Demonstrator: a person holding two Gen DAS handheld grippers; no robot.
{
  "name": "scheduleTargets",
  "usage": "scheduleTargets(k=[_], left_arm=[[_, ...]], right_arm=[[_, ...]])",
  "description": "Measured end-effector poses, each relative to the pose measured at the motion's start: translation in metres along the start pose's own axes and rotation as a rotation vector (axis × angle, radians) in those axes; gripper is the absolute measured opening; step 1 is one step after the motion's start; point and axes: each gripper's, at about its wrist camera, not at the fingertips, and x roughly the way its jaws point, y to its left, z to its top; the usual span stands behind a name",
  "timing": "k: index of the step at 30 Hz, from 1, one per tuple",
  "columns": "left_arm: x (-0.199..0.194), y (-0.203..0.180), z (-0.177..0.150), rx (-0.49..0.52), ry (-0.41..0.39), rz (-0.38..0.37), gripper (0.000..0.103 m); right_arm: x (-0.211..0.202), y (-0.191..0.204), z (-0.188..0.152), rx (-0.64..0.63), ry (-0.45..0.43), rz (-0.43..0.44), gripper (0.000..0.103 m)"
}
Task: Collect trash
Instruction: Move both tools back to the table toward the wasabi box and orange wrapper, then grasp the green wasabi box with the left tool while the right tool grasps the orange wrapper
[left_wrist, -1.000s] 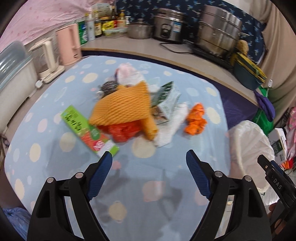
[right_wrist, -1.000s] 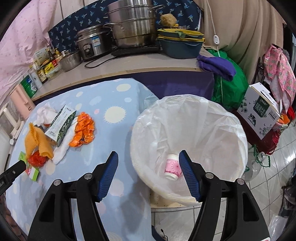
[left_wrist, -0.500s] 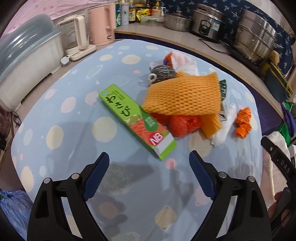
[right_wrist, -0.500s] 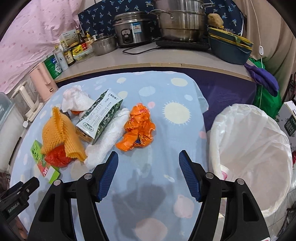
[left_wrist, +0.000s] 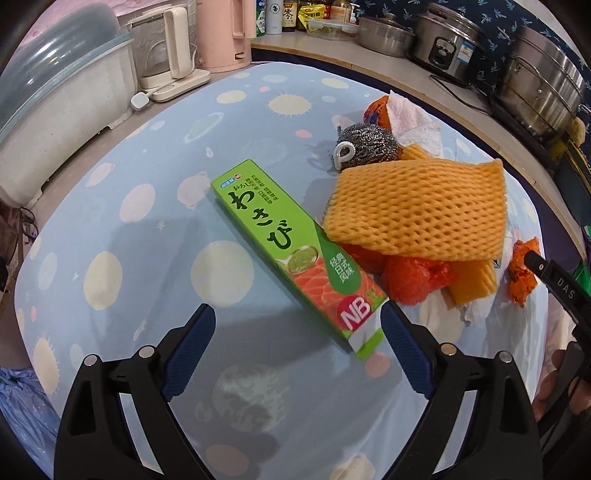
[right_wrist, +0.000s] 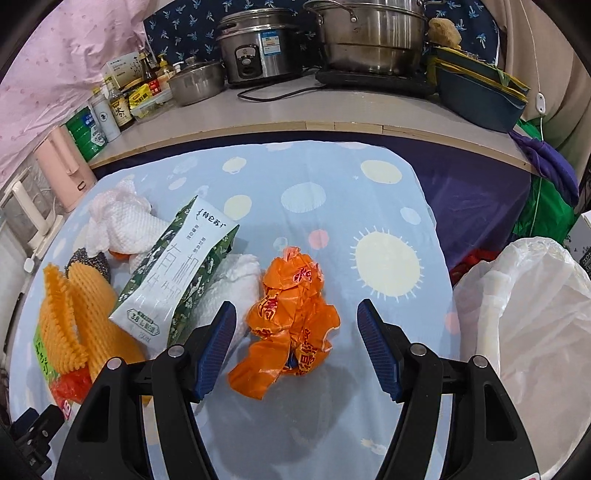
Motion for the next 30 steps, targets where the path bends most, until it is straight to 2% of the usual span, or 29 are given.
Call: scheduleTargets(k=[5,7,9,17,20,24,30], left_arm=[[0.015,-0.006,0.007,-0.003,0.010,0.006,0.087],[0.020,-0.007,0.010,-0.008,0.009,0.013,0.087],[0.023,-0.008,0.013,-0.017,0.005,0.012,0.087],[0.037,-0.006,0.017,-0.038,0.021,0.013,0.087],[0.033,-0.006,0.015,-0.022,0.018,-0.005,0.076],[0.026,-0.009,0.011,0.003,0.021,-0.034,0.055],[0.014,-0.007,0.000,0.014,0.023,-0.038,0.047]], right_arm=[[0.015,-0.002,-0.003,-0.005,0.030,-0.004,0.063],[0.019,-0.003,-0.004,-0.007,0.042,-0.008,0.060],[0.025,-0.004,-0.007,-0.008,0.061,-0.006,0.052],[0.028,-0.004,-0.013,-0.020,0.066,-0.007,0.043],[0.025,-0.005,-0.014,-0.020,0.068,-0.001,0.040],[0.019,-0.008,-0.017,-0.015,0.069,0.010,0.035],[0.001,-0.013,-0.026,-0.015,0.060,0.023,0.034]])
